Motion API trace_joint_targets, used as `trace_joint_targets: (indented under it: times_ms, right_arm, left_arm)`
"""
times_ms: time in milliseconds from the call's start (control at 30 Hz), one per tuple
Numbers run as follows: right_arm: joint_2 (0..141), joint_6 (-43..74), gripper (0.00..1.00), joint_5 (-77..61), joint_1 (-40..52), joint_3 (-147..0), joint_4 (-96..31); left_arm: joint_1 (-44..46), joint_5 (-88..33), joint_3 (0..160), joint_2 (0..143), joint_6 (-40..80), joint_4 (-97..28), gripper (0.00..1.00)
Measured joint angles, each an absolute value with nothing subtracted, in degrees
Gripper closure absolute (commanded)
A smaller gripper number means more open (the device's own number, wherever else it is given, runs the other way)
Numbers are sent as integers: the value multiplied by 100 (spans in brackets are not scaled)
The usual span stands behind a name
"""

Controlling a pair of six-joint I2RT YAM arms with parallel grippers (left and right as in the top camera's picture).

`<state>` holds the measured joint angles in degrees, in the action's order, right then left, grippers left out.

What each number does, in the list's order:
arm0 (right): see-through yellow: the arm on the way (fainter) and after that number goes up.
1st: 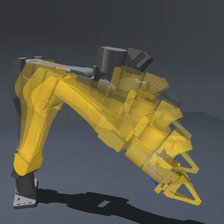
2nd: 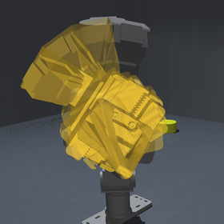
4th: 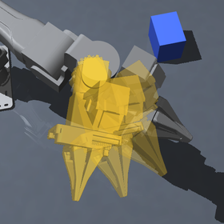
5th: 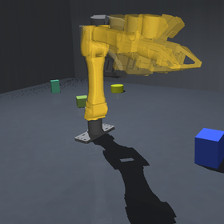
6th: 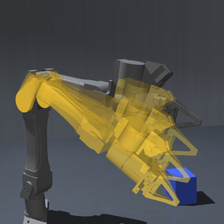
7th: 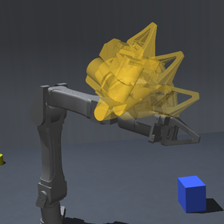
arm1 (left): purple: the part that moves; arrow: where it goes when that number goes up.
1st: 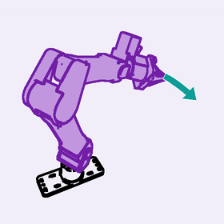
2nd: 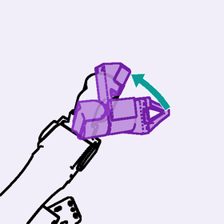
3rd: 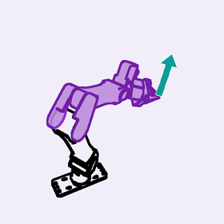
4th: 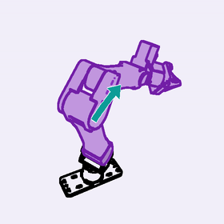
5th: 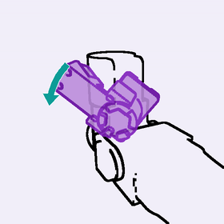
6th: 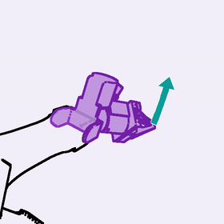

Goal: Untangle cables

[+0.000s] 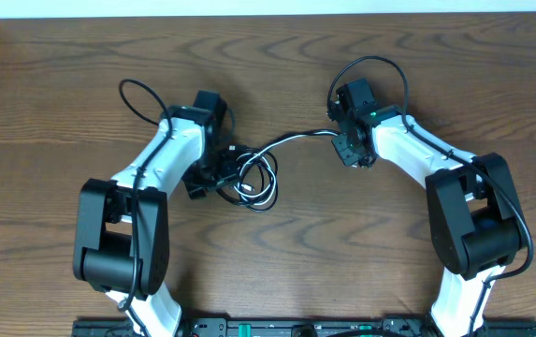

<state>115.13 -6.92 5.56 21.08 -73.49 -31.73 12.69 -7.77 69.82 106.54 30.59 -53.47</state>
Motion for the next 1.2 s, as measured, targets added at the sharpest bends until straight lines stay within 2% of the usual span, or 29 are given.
trace_joint_targets:
  times_ms: [433, 1200]
  right_arm:
    - [11513, -692, 92, 558, 2108, -7349, -3170]
    - [11513, -692, 91, 572, 2106, -7349, -3168]
  left_arm:
    - [1323, -788, 6761, 10654, 3621, -4847, 37]
    - [1437, -740, 6392, 10654, 3752, -4235, 37]
